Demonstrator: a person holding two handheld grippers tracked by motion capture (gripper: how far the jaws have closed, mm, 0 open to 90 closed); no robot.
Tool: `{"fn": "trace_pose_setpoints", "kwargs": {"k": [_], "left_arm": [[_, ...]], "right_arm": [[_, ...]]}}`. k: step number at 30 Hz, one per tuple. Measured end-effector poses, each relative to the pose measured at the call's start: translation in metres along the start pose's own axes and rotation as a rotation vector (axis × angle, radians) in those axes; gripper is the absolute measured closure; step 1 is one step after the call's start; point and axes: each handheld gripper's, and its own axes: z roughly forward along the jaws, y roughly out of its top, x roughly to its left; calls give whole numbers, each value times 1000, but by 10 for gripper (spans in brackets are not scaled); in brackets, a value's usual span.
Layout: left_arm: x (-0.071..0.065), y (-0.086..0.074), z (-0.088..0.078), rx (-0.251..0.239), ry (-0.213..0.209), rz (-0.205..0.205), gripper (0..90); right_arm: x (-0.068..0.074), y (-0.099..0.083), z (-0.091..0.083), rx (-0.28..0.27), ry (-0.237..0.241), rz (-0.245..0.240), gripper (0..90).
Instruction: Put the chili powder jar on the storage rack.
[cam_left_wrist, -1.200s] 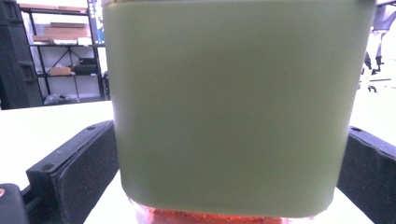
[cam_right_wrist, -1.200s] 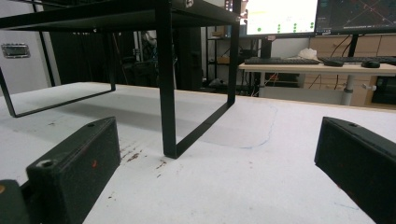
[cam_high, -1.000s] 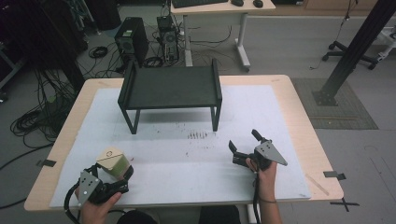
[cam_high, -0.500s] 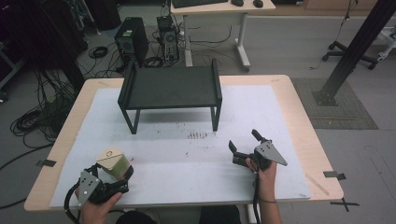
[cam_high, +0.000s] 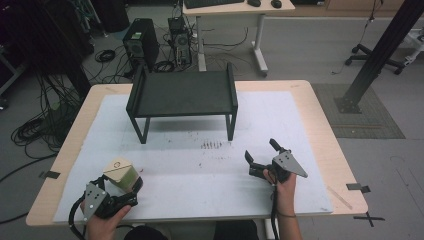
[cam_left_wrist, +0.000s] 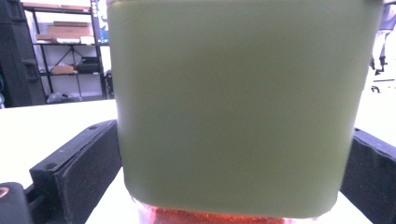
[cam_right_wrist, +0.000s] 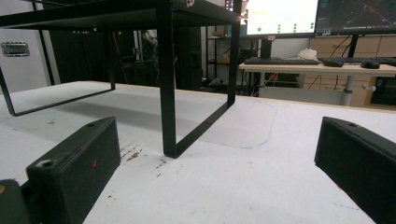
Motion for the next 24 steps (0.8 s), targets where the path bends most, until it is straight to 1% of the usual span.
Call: {"fn": "trace_pose_setpoints", "kwargs": {"k": [4,5,10,11,14,16,18,24], "left_arm": [[0,0,0,-1,0,-3,40],[0,0,0,0,1,-4,64],[0,0,0,-2,2,-3,100],[0,0,-1,-2,0,-4,100],[0,0,-1,-1,-10,-4,137],[0,0,-1,-1,-17,-4,181],[0,0,-1,-1,-20,-4,184],[1,0,-1,0,-26,-7,231]], "right_arm": [[0,0,0,0,0,1,1],[0,0,0,0,0,1,1],[0,0,0,0,0,1,1],[0,0,0,0,0,1,1],[0,0,0,0,-1,1,1],[0,0,0,-1,-1,1,1],[0,0,0,-1,-1,1,1],[0,0,0,-2,-1,1,1]]}}
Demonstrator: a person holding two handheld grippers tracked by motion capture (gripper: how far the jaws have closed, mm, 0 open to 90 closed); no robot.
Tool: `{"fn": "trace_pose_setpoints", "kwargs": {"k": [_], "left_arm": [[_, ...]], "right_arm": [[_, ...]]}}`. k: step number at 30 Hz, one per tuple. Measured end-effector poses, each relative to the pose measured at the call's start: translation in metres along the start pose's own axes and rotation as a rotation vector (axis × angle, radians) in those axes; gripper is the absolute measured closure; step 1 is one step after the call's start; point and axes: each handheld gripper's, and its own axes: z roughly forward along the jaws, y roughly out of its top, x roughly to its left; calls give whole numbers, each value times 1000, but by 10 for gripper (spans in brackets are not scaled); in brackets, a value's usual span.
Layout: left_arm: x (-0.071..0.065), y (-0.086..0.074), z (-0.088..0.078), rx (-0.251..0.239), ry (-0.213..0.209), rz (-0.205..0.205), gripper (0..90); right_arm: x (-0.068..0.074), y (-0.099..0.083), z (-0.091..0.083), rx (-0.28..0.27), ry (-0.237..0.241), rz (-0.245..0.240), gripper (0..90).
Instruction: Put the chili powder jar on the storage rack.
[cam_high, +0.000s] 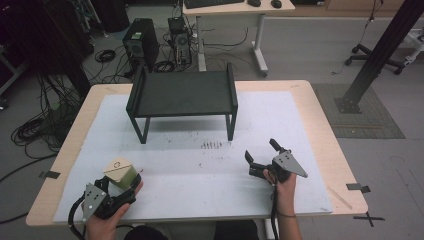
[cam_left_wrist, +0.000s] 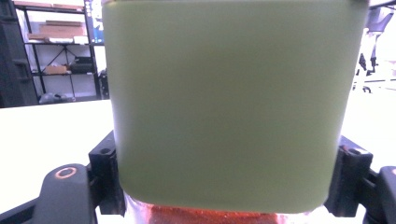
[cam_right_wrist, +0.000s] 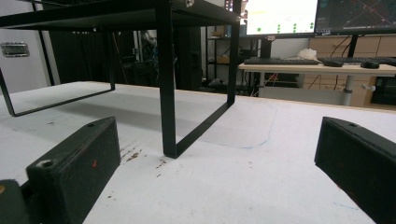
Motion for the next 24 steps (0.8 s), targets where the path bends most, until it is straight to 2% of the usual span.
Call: {"fn": "trace_pose_setpoints", "kwargs": {"k": [24], "left_arm": [[3,0,-1,-4,-10,-35,280]], "right_arm": [[0,0,0,0,-1,1,1]]}}
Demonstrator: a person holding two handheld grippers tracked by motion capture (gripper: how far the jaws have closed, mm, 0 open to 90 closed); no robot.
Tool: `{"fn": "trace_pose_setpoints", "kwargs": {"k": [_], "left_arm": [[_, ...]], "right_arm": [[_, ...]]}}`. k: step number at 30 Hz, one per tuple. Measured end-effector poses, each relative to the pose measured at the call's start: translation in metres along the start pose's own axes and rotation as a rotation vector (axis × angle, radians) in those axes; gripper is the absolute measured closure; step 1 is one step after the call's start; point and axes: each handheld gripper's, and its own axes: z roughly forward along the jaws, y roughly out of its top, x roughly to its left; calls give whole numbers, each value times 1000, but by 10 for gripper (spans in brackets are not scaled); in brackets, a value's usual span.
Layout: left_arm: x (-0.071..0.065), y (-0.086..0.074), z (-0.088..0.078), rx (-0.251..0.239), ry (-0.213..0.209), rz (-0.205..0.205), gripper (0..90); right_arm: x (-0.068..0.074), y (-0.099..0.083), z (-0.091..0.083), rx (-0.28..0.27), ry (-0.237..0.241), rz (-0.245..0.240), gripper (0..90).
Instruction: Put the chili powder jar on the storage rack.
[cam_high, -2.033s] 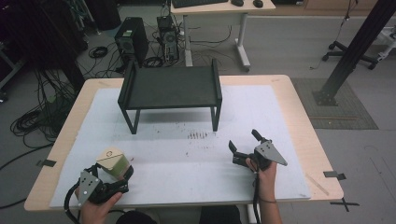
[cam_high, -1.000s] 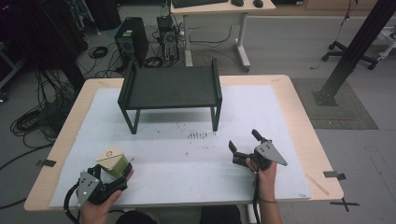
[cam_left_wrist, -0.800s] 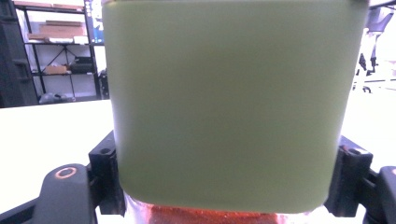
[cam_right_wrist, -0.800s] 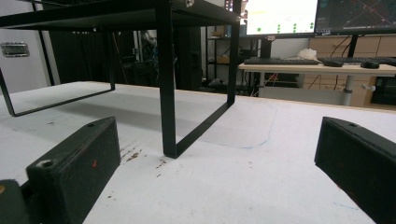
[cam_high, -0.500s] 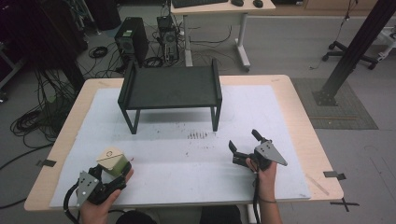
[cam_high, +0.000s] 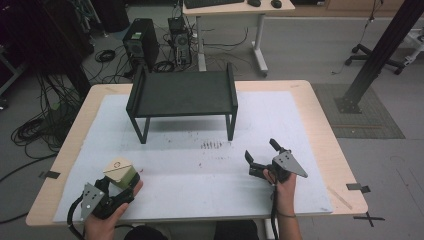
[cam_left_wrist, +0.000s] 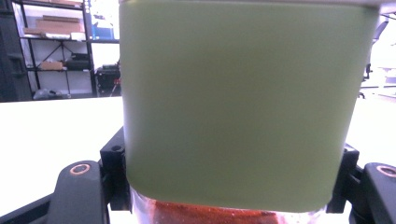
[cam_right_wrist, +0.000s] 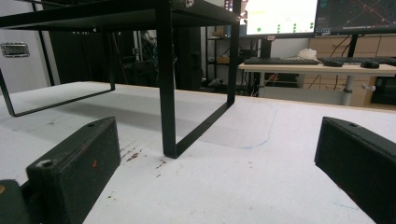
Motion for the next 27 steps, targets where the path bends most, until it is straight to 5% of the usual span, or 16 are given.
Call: {"fn": "trace_pose_setpoints", "kwargs": {"k": [27], "left_arm": [[2,0,0,8,-14,-9,285]], "right_arm": [[0,0,0,1,0,-3,1]]}}
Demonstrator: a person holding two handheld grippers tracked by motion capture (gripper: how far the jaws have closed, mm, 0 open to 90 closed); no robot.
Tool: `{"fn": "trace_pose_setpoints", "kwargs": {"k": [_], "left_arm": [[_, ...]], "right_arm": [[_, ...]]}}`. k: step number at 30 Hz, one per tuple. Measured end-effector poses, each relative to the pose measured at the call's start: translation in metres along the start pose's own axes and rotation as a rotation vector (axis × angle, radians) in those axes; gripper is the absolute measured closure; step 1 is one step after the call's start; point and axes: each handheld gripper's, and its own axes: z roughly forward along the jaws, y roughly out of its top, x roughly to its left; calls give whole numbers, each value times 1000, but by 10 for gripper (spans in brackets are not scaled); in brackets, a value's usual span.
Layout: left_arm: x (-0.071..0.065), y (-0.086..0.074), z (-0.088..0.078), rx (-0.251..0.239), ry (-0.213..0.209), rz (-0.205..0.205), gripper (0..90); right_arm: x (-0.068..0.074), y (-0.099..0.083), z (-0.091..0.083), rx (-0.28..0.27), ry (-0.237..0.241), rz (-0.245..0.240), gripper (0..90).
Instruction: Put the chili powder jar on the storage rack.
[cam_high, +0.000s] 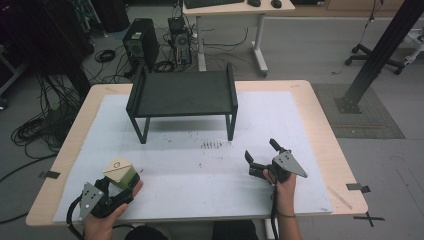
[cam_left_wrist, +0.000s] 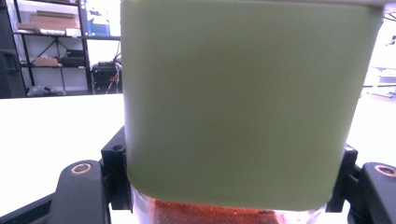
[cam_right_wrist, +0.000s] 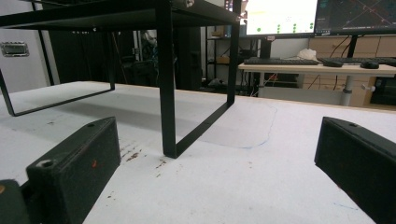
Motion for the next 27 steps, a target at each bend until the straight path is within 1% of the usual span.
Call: {"fn": "trace_pose_setpoints", "kwargs": {"k": [27], "left_arm": [[0,0,0,3,-5,-5,284]], "right_arm": [[0,0,0,2,2,-7,1]]}}
